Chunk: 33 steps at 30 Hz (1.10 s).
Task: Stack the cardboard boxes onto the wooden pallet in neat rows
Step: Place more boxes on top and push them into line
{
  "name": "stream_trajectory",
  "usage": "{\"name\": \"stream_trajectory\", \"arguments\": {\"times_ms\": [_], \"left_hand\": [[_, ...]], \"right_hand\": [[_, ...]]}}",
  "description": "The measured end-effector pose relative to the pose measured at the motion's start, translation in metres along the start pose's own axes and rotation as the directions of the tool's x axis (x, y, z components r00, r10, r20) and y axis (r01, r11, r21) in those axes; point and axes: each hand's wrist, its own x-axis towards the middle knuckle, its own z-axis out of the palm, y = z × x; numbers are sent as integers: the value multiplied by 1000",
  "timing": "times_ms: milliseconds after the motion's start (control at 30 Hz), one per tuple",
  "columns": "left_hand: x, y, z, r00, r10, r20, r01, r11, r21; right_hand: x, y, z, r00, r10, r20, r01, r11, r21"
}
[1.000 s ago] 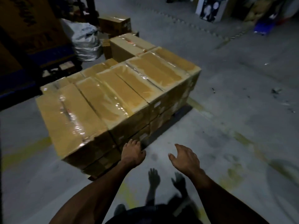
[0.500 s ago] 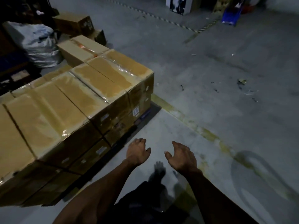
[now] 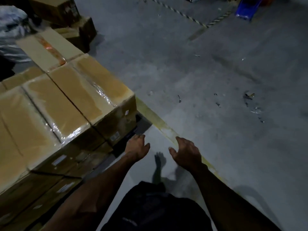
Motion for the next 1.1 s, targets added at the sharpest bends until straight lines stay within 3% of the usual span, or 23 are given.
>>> {"name": "stream_trajectory", "arguments": {"times_ms": [100, 300, 500, 767, 1100], "left_hand": [[53, 28, -26, 999, -22, -34, 21, 1000, -3], [169, 78, -57, 990, -128, -63, 125, 991, -49], [282, 135, -110, 943, -312, -115, 290, 941, -175], [422, 148, -207, 850, -473, -231, 421, 875, -241], [639, 67, -320, 797, -580, -165, 502, 790, -352]], "right_hand": [[68, 9, -38, 997, -80, -5, 80, 996, -28], [234, 29, -103, 972, -155, 174, 175, 979, -107], [400, 25, -170, 899, -328, 289, 382, 911, -157], [585, -67, -241, 783, -519, 343, 593, 789, -158], [832, -221, -248, 704, -534, 468, 662, 732, -162]]}}
